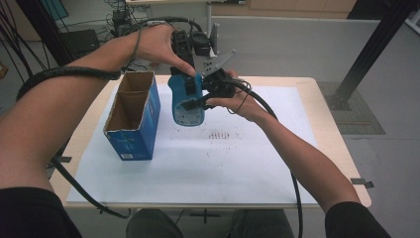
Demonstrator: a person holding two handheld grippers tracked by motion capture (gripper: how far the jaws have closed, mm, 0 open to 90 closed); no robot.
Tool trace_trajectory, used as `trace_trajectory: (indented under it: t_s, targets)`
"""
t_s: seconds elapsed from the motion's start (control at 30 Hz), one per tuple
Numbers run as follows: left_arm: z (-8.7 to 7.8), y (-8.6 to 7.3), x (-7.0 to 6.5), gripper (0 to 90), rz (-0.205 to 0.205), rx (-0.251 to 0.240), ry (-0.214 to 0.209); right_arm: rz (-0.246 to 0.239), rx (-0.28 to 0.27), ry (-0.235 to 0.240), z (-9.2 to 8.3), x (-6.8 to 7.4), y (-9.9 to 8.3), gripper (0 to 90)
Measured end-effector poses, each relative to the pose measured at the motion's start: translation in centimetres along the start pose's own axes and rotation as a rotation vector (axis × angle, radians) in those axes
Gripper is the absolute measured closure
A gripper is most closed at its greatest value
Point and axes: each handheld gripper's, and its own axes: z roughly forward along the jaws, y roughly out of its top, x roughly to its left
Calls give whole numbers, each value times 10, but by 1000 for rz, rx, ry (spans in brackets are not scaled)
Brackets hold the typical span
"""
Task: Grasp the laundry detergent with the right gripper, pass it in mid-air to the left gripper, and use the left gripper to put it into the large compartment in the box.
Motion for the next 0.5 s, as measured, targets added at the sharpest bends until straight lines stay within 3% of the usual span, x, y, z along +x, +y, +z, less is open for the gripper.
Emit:
trace_trajectory:
  t_s: [0.5]
  targets:
    - [0,0,-3,55,12,5,0,-5,3,-9,-1,1,1,452]
